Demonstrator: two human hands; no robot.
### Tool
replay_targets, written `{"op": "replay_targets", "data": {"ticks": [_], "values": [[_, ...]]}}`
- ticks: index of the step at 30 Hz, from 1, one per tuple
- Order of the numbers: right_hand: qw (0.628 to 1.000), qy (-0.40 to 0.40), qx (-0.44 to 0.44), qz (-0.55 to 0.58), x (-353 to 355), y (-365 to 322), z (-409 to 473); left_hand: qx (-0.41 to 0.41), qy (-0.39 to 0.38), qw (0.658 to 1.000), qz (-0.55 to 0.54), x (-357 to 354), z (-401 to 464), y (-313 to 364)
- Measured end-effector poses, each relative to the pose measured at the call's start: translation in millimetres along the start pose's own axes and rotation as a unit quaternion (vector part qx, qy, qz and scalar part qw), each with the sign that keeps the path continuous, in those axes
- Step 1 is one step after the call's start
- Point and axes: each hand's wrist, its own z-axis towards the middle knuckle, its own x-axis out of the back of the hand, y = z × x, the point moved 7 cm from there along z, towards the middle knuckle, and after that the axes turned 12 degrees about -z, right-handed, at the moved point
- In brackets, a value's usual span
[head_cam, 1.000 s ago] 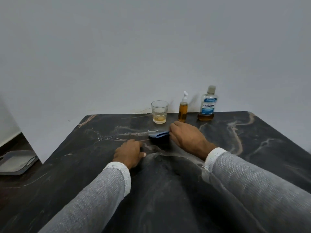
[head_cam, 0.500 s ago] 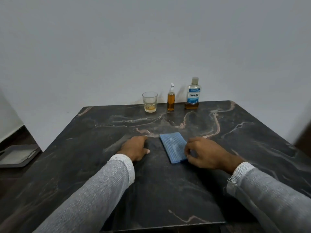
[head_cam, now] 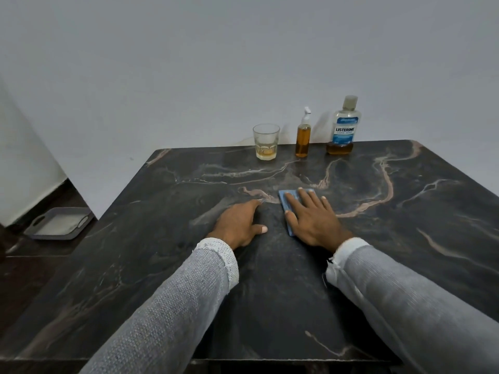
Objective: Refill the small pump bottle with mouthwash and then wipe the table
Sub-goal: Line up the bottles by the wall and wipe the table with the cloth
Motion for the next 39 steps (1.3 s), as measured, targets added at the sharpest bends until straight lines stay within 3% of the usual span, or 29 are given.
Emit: {"op": "replay_targets", "data": {"ticks": [7, 11, 15, 21, 25, 28, 33, 39], "values": [[0.999, -0.007, 0.051, -0.013, 1.9, -36.9, 23.6, 0.003, 0.007, 0.999, -0.043, -3.8, -1.0, -3.0], [0.994, 0.001, 0.109, -0.003, 5.6, -49.2, -6.5, 0.009, 0.026, 0.994, -0.108, 4.5, -4.7, -12.9], [0.988, 0.053, 0.143, -0.004, 13.7, -40.1, -50.2, 0.022, 0.051, 0.994, -0.096, 20.9, -3.3, -26.8], [0.994, 0.1, 0.039, 0.0, 16.2, 21.7, -44.9, 0.034, -0.01, 0.998, -0.047, 25.7, 1.4, -39.1], [0.998, 0.051, -0.033, 0.014, 7.4, 44.1, 6.8, 0.036, -0.044, 0.998, -0.027, 33.2, 10.4, -43.5], [0.999, 0.003, -0.048, 0.001, 1.2, 28.4, 40.4, 0.031, -0.038, 0.994, -0.096, 43.3, 14.4, -47.9], [1.0, -0.001, 0.024, -0.017, 4.5, -30.6, 51.4, 0.018, 0.041, 0.972, -0.23, 60.5, 15.6, -52.1], [0.984, 0.035, 0.172, -0.019, 8.7, -82.7, -2.5, 0.004, 0.099, 0.96, -0.263, 69.1, 13.9, -47.2]]}}
